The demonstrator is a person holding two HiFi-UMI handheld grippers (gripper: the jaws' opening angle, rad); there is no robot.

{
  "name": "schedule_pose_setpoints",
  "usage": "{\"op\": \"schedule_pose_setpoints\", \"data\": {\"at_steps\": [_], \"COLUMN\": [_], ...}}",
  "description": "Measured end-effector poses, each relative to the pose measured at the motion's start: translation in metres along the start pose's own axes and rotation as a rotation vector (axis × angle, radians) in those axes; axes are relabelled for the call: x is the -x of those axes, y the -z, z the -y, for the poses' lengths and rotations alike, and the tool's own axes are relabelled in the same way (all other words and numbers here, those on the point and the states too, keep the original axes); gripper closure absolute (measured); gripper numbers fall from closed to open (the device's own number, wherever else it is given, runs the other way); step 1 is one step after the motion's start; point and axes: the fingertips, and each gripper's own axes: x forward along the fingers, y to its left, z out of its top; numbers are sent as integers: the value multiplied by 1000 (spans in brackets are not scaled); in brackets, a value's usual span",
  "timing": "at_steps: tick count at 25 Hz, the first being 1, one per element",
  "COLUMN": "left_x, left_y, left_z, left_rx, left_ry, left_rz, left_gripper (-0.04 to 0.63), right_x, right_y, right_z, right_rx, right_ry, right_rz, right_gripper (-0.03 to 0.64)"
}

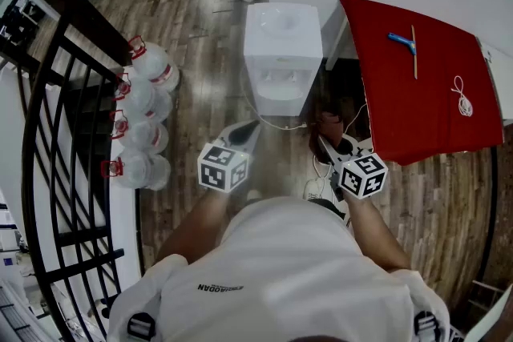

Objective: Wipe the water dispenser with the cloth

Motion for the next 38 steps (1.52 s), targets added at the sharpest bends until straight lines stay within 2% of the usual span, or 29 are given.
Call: {"op": "schedule_pose_setpoints", "data": {"at_steps": [7, 12, 19, 30, 38], "left_x": [0, 3, 6, 23, 48], "left_y": [4, 3, 7, 19, 17], "left_z": [-1, -1, -7, -18, -49], "left_rx": [4, 4, 15, -1, -43], "left_ry": [0, 4, 16, 92, 98], "left_rz": [-3, 4, 12, 4, 6], "left_gripper": [606, 606, 606, 606, 606], "right_x": [1, -2, -6, -16, -32], "right_y": [3, 5, 8, 19, 31], "right_z": [0, -8, -18, -46, -70], "right_rx": [-13, -59, -83, -84, -69], "right_ry": [3, -35, -41, 11, 56], "right_rz": [6, 7, -5, -23, -44], "right_gripper": [563, 563, 563, 563, 563]}}
